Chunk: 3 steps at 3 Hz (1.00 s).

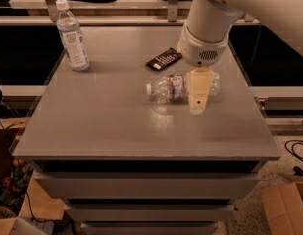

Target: Place water bottle upright

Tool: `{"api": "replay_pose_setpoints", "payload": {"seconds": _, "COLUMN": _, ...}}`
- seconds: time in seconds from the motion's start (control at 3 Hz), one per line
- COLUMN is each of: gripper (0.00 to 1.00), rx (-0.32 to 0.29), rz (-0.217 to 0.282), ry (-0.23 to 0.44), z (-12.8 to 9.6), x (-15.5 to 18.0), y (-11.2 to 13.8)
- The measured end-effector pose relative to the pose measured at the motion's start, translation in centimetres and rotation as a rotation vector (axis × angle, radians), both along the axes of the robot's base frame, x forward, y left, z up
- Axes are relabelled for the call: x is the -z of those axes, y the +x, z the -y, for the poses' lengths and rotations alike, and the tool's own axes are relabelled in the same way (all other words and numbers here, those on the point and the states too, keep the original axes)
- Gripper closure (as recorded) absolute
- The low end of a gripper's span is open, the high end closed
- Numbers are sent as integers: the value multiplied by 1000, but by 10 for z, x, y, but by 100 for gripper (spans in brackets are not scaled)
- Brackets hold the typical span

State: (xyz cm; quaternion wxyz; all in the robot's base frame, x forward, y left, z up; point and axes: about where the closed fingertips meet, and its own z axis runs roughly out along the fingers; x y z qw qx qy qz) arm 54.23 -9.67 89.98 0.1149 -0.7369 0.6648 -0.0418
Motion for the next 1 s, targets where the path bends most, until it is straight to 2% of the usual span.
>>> {"api": "replay_pose_setpoints", "payload": {"seconds": 0.67, "gripper": 0, "rx": 150, "rz": -102, "ry": -49, "z": -16, "x": 52, "y": 24}}
{"api": "replay_pose_setpoints", "payload": {"seconds": 1.0, "gripper": 18, "rx": 185, "rz": -115, "ry": -56, "z": -17, "x": 57, "y": 35}}
